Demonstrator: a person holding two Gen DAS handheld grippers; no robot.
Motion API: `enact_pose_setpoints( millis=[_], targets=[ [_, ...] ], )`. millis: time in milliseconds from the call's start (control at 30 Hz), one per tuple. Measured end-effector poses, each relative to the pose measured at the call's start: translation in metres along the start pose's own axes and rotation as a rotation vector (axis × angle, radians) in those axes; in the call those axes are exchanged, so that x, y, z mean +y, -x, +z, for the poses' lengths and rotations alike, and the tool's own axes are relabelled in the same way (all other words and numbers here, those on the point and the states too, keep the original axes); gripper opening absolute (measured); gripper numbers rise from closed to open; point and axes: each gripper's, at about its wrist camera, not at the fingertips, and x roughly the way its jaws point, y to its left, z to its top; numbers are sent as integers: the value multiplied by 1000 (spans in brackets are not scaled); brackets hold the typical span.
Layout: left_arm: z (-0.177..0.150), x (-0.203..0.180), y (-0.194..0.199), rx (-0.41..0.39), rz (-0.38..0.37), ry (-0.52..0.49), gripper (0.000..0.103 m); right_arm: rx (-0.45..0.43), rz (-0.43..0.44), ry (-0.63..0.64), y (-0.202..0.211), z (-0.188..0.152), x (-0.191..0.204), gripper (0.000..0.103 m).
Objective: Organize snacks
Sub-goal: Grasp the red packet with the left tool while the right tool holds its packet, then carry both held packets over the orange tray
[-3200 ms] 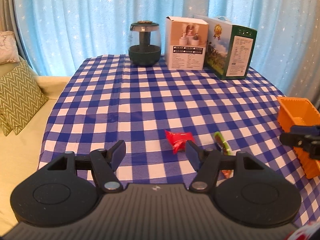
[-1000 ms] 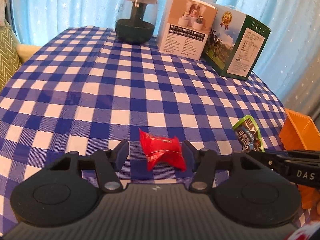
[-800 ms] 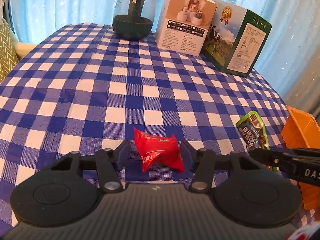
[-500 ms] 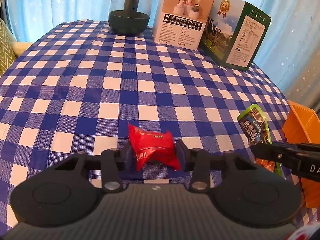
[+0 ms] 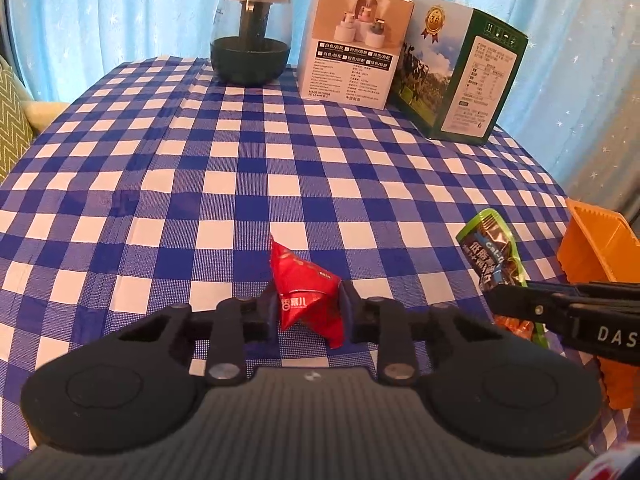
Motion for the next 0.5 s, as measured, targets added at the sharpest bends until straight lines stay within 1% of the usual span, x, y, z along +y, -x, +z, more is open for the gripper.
enact_pose_setpoints(
  millis=[267,500],
  targets=[
    [-1,-1,6,2,-10,-11,21,0,3,0,0,0,0,23],
    [-2,-9,16,-10,-23,-51,20,-4,10,-1,3,-1,1,23]
  ],
)
